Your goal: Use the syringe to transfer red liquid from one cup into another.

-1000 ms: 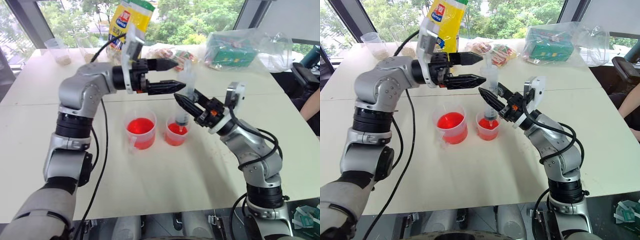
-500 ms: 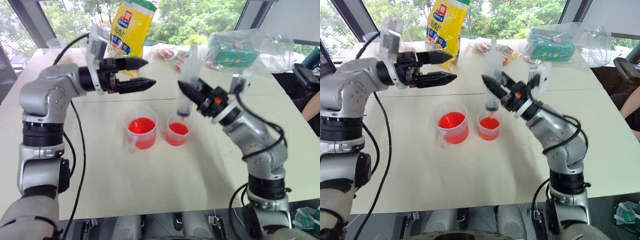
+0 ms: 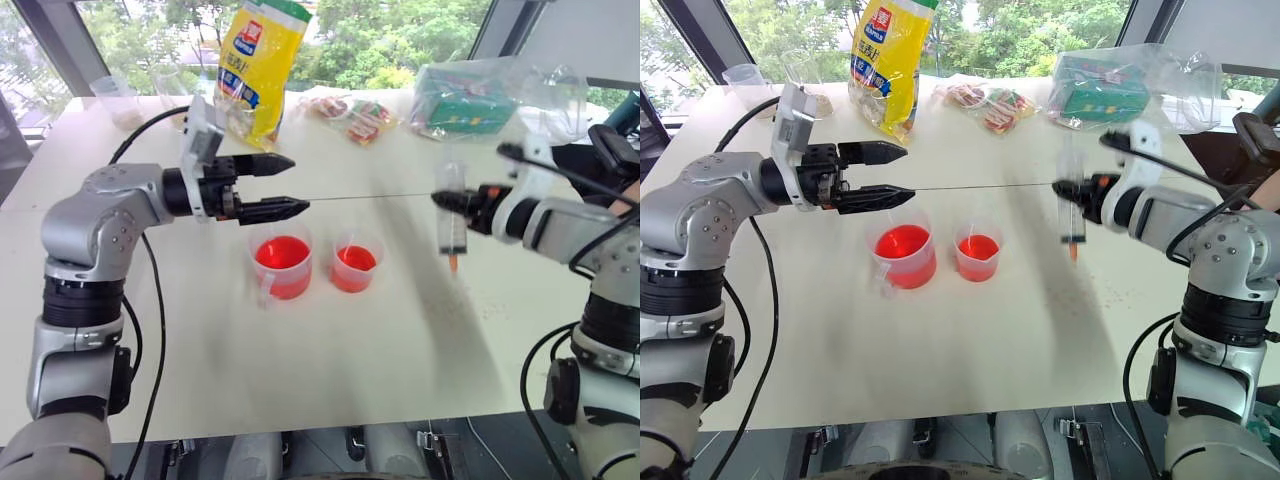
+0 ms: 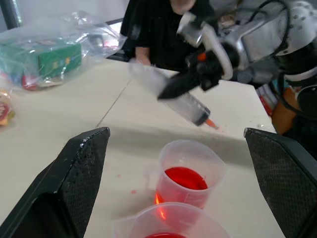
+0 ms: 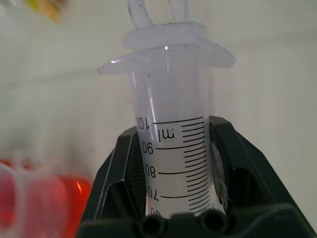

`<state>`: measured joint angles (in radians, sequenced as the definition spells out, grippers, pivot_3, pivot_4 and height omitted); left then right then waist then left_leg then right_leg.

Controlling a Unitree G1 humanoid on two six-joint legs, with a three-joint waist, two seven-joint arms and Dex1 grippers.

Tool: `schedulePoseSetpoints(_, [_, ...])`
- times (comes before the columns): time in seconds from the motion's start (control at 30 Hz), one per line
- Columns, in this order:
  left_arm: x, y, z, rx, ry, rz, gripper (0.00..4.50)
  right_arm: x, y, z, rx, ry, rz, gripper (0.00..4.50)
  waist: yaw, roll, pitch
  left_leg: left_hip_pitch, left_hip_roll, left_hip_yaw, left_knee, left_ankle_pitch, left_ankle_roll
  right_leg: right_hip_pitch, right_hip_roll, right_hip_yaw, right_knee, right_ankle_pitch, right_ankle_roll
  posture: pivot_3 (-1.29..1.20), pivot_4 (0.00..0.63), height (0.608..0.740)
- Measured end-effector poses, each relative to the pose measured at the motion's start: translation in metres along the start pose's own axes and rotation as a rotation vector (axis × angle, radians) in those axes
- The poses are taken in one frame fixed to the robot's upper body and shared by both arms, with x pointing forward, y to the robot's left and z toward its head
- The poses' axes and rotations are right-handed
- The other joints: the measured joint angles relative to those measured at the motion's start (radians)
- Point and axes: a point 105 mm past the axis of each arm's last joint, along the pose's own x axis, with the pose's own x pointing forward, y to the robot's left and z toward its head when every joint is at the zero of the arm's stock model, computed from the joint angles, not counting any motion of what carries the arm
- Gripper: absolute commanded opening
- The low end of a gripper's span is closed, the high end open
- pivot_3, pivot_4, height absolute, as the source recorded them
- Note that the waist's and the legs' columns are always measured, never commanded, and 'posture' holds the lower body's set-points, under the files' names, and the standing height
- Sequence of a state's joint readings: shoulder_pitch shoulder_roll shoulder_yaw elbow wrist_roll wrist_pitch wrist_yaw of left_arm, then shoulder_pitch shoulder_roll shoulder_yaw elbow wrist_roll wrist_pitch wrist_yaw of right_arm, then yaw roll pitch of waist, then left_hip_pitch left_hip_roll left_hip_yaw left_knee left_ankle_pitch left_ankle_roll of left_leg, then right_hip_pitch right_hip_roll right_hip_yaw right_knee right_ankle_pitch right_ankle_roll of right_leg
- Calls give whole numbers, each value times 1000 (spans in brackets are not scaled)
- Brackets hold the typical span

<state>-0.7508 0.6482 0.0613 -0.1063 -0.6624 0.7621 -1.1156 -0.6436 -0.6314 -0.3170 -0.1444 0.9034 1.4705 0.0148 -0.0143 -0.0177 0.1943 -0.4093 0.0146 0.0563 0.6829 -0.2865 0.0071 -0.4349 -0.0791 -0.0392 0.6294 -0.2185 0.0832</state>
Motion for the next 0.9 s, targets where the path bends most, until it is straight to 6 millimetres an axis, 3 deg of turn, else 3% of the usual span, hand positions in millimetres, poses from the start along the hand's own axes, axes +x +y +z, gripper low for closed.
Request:
schedulePoseSetpoints(0.27, [-3, -6, -10, -5, 32, 17, 4467, 13, -16, -32, 55, 142, -44, 1364, 2, 0, 0, 0, 0, 0, 0, 0, 0, 0, 0, 0, 0, 0, 0, 0, 150, 740])
schedulePoseSetpoints(0.47, [-6, -11, -15, 1, 62, 28, 4500, 19, -16, -40, 74, 163, -29, 4282, 2, 0, 0, 0, 0, 0, 0, 0, 0, 0, 0, 0, -1, 0, 0, 0, 150, 740])
schedulePoseSetpoints(0.5, [-6, -12, -14, 2, 65, 27, 4500, 19, -15, -41, 76, 167, -21, 4399, 2, 0, 0, 0, 0, 0, 0, 0, 0, 0, 0, 0, 0, 0, 0, 0, 150, 740])
schedulePoseSetpoints(0.7, [-7, -19, -14, -19, 86, 10, 4500, 1, 0, -26, -20, 131, 53, 4399, 2, 0, 0, 0, 0, -1, 0, 0, 0, 0, 0, 0, -1, 0, 0, 0, 150, 740])
schedulePoseSetpoints(0.9, [-19, -18, -18, -41, 125, 37, 4500, -48, 43, 8, -213, -37, 287, 4399, 3, 0, 0, 0, 0, -1, 0, 0, 0, 0, 1, -1, -1, -1, 1, 0, 150, 740])
